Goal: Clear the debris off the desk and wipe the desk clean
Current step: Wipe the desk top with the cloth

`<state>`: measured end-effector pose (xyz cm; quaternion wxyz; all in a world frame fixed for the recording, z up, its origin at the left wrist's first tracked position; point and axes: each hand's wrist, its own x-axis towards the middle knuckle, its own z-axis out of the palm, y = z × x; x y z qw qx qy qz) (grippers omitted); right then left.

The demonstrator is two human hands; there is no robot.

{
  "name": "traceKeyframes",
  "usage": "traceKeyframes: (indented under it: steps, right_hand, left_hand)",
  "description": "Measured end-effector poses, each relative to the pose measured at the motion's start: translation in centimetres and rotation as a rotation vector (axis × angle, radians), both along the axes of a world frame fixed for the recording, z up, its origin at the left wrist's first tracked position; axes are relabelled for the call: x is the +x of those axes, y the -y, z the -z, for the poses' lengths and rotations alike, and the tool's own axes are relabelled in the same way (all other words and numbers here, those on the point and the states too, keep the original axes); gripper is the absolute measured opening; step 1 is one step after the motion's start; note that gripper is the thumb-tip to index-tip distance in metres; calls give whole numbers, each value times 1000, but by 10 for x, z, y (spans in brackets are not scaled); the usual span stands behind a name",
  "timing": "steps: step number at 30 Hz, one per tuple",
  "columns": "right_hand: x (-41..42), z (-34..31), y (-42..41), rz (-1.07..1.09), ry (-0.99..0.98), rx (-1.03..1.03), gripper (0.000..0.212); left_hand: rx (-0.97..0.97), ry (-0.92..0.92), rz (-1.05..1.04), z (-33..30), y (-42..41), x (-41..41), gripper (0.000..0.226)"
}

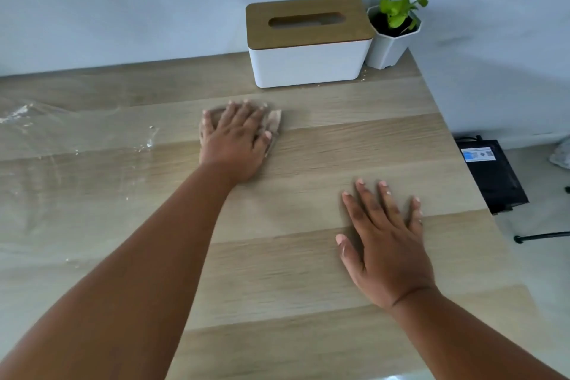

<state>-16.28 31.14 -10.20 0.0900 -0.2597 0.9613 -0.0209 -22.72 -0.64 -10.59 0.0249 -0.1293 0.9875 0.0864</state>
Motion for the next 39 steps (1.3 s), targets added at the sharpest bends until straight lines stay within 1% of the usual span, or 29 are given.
traceKeyframes:
  steps: [3,6,7,9,12,15,17,19,22,25,27,29,31,33,36,39]
  right_hand:
    - [0,-4,1,3,2,-5,71]
    - [1,-5,2,-1,1,-17,71]
    - [0,-4,1,-1,5,-19,71]
    - [0,-3,1,-3,14,-19,71]
    - [0,0,-1,0,9,-42,71]
    - [-1,1,-1,0,6,-48,70]
    - [-1,0,-1,-5,9,-43,70]
    - [0,0,0,-1,1,-44,70]
    - [1,-2,0,5,0,-32,71]
    - [0,-6,3,4,8,-3,71]
    - [0,-7,4,10,11,4,71]
    - [0,-6,3,10,15,1,70]
    - [0,-5,3,9,13,-5,71]
    - [0,-4,2,8,10,-7,71]
    - [-1,-4,2,3,15,-15,72]
    - [0,-2,1,5,15,-25,71]
  left_hand:
    - [-3,-38,163,-3,-25,50,65]
    - [-19,-57,293,-1,-8,90,62]
    - [-21,-49,288,-2,5,94,62]
    - [-17,-34,191,-4,31,84,65]
    - [-20,-13,-45,-5,52,41,69]
    - [-12,31,-179,-1,46,-11,69]
    - [15,63,-174,-1,26,-27,69]
    - [13,66,-64,-1,-4,-23,71]
    - [27,34,110,-2,-56,21,70]
    - [19,-24,224,1,-88,94,63]
    - [12,-62,269,3,-88,145,60]
    - [-15,-54,274,3,-68,182,60]
    - [-21,-15,211,-1,-44,194,62]
    - [-6,18,87,-4,-28,178,64]
    - [15,15,-94,-4,-11,119,68]
    - [34,42,-180,-2,6,49,72]
